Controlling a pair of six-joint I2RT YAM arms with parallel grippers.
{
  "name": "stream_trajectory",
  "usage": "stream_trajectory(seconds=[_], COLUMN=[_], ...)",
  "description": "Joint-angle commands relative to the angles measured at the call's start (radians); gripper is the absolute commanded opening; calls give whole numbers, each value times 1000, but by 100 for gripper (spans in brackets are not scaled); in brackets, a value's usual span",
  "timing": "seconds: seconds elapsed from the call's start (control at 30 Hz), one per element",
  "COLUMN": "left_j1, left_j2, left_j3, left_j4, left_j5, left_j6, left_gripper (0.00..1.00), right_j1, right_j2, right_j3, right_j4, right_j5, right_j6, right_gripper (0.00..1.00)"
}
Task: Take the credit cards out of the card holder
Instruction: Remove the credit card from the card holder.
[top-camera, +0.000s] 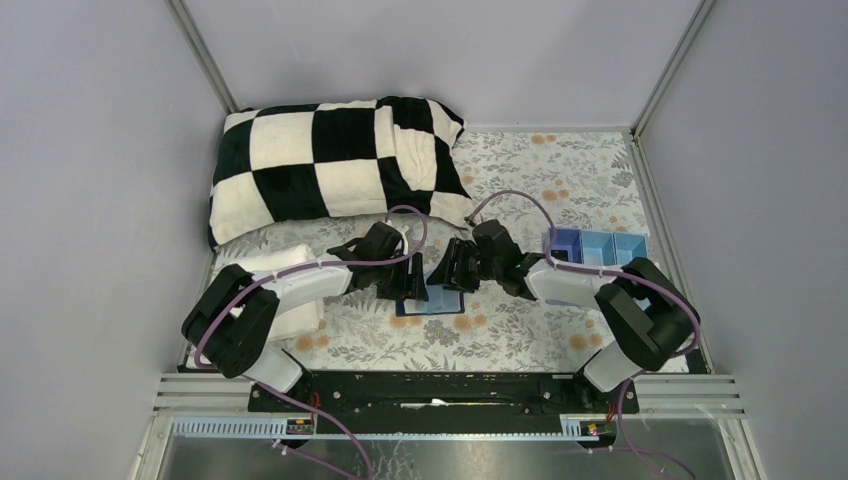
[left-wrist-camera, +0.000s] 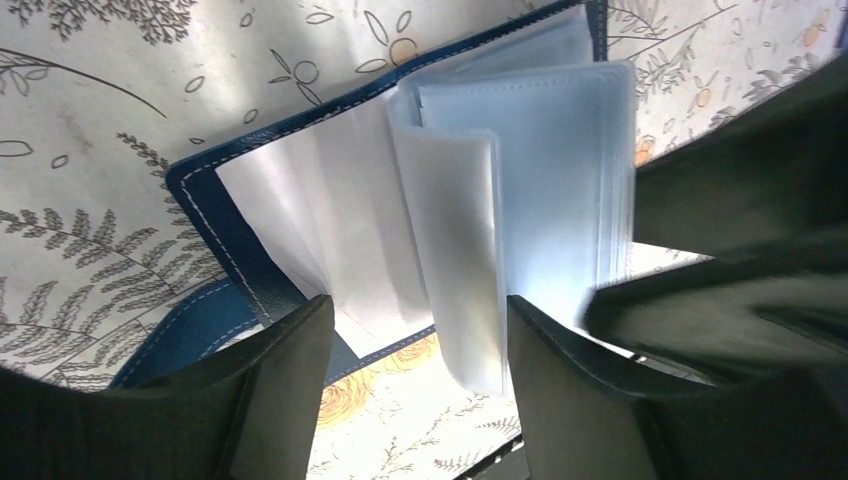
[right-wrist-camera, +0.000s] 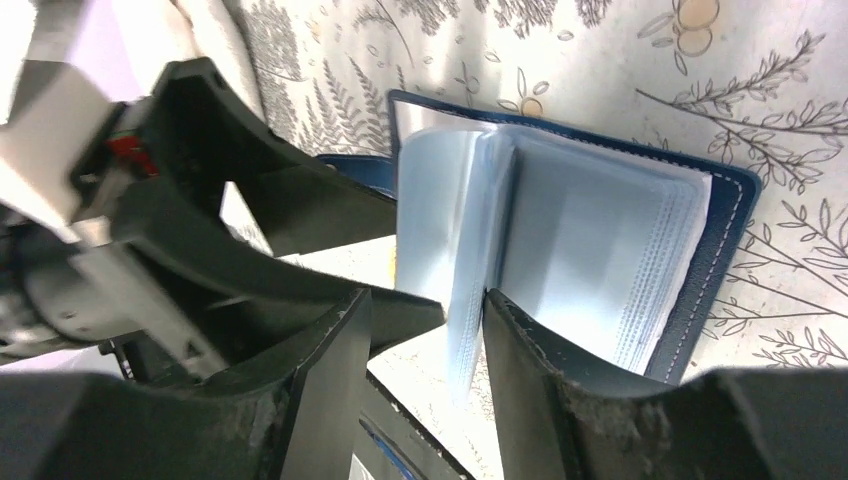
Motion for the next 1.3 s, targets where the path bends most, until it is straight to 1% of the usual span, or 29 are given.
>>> stream_trajectory(seconds=[0.0, 0.07, 0.17, 0.23, 0.37, 0.43, 0.53, 0.6, 0.83, 0.97, 1.27], left_j1=[0, 0, 2, 4, 13, 19, 28, 35, 60, 71, 98], left_j2=[20, 24, 17, 9, -9, -20, -31, -35, -62, -79, -99], left_j3=[-2, 3, 4, 5, 8, 8, 8, 9, 10, 12, 16], left_j4=[8, 4, 2, -2, -19, -26, -36, -43, -49, -45, -33], left_j5=[-49, -55, -64, -69, -79, -84, -88, -89, -71, -50, -6], left_j6=[12, 13, 10, 10, 15, 17, 21, 24, 23, 18, 9], left_gripper=[65, 62, 59, 58, 57, 57, 57, 57, 57, 58, 65], right_j1=[7, 8, 7, 7, 7, 7, 7, 7, 9, 9, 23], right_j2=[-82, -96, -100, -90, -74, -72, -74, -69, -36, -15, 31], right_j3=[13, 6, -1, -3, -2, 0, 8, 19, 72, 101, 137], right_j4=[-61, -70, -67, -63, -42, -37, -35, -36, -58, -77, -91], right_j5=[77, 92, 99, 92, 77, 75, 73, 66, 43, 40, 38], right_j6=[-41, -43, -43, -44, -35, -31, -34, -39, -50, -59, -67], right_gripper=[53, 53, 49, 43, 25, 17, 10, 7, 4, 4, 3])
